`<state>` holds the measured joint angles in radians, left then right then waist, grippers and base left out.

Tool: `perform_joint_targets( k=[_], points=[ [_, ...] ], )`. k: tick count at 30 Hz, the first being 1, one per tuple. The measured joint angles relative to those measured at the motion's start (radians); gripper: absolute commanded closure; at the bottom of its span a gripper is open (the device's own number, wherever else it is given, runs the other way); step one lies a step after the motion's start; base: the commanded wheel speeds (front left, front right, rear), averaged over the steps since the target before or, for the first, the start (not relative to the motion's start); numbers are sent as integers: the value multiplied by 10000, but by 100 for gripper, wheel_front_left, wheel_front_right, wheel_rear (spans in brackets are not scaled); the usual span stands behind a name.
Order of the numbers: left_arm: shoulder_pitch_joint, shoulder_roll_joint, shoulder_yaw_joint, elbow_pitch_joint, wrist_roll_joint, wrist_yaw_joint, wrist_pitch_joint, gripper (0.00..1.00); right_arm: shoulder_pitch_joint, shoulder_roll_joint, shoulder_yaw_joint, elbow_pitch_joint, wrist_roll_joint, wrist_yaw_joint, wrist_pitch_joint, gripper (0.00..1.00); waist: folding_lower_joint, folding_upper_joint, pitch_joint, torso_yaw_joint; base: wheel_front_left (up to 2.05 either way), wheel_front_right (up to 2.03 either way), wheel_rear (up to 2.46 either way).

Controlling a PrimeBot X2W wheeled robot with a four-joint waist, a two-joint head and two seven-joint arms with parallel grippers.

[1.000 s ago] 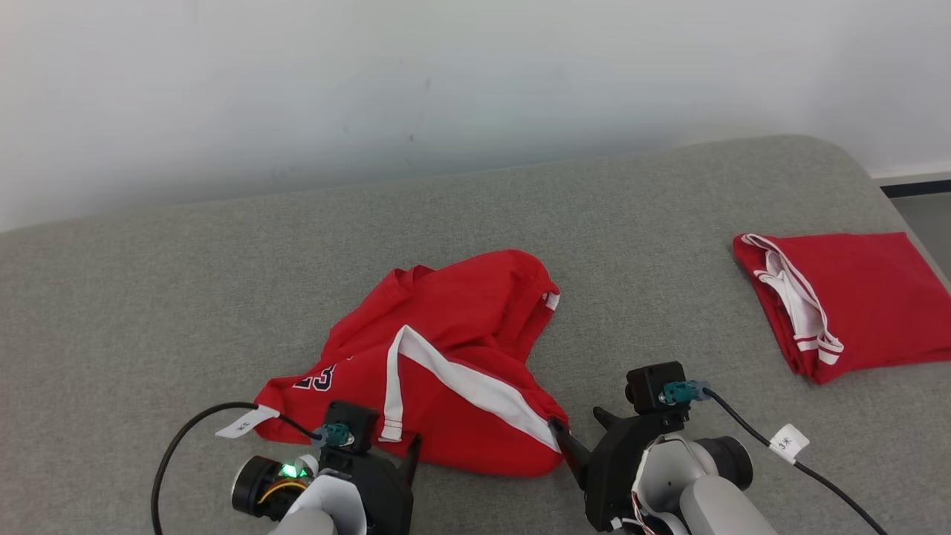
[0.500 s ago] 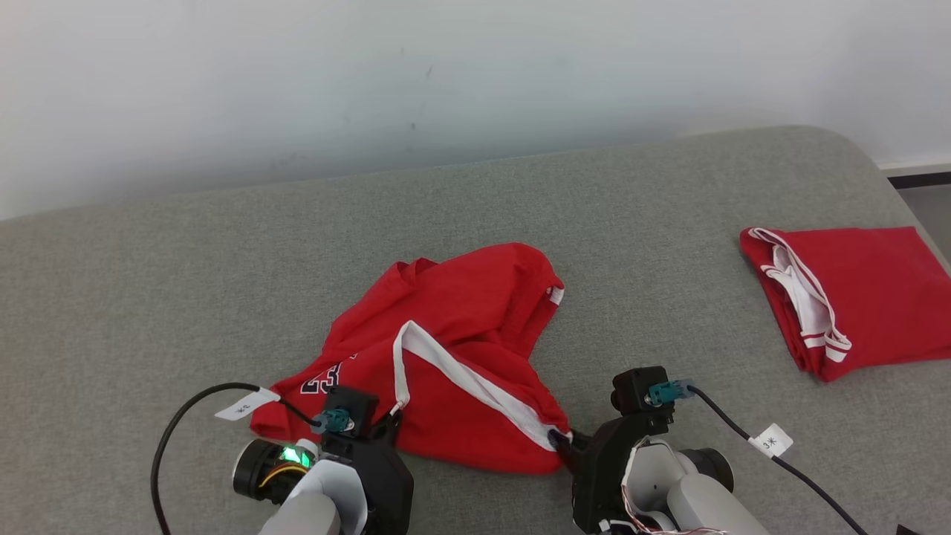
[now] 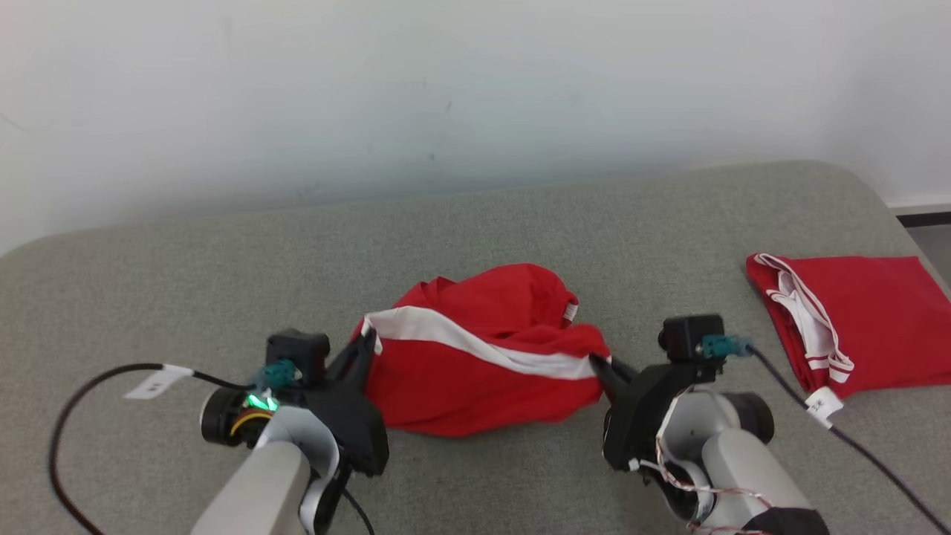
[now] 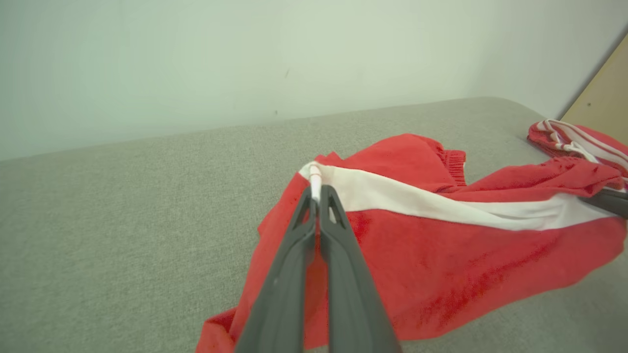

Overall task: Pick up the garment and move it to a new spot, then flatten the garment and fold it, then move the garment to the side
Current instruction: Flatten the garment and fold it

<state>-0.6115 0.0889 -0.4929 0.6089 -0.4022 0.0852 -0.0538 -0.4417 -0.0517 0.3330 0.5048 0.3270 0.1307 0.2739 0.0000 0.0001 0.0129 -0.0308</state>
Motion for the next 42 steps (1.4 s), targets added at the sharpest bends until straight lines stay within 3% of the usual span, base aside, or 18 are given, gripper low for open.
perform_joint_targets(
  k=[5, 9, 11, 16, 19, 21, 27, 31, 36, 42],
  points=[
    [-275, 380, 357, -1003, -403, -230, 219, 100, -325, -130, -242, -1367, 268, 0, 594, 100, -1, -1, -204, -15, 0, 0, 0],
    [-908, 832, 291, -1712, -976, -1459, 1057, 100, -1102, -757, -2, -2322, 922, 0, 1620, 100, -1, -1, -20, -71, 0, 0, 0],
    [-1328, 1317, 282, -1923, -1026, -1735, 1476, 100, -1756, -1032, 35, -2568, 1463, -2, 2092, 100, -1, 0, 177, -100, 0, 0, 0],
    [-3171, 2142, 748, -2577, -1870, -2079, 1615, 100, -4252, -1438, 61, -2190, 1858, 0, 2564, 100, 1, 1, 957, -190, 0, 0, 0],
    [-4511, 2516, 1181, -2566, -1960, -2113, 1258, 100, -5731, -832, -934, -1239, 2800, -4, 2295, 100, 0, 0, 1599, -274, 0, 0, 0],
    [-5532, 2642, 1369, -2435, -1875, -2115, 940, 100, -6811, -581, -1390, -485, 2550, -2, 1887, 100, 3, 1, 2078, -347, 0, 0, 0],
    [-8204, 2186, 1733, -1770, -1406, -1896, -596, 100, -9729, -184, -3319, 1415, 1626, 2, -723, 100, 4, 2, 3431, -525, 0, 0, 0],
    [-9238, 1910, 1848, -1356, -930, -1662, -1643, 100, -10869, -10, -3825, 2334, 1003, 8, -2288, 100, 5, 2, 4140, -592, 0, 0, 0],
    [-9539, 1703, 1802, -1198, -625, -1814, -2027, 100, -11013, -10, -3137, 3340, 903, 8, -2472, 100, 1, 1, 4765, -617, 0, 0, 0],
    [-7241, 1599, 1492, -1283, -1185, -2071, -2065, 100, -9329, -4, -1058, 3578, 1804, -2, -1340, 100, 5, 2, 5159, -526, 0, 0, 0]
  ],
)
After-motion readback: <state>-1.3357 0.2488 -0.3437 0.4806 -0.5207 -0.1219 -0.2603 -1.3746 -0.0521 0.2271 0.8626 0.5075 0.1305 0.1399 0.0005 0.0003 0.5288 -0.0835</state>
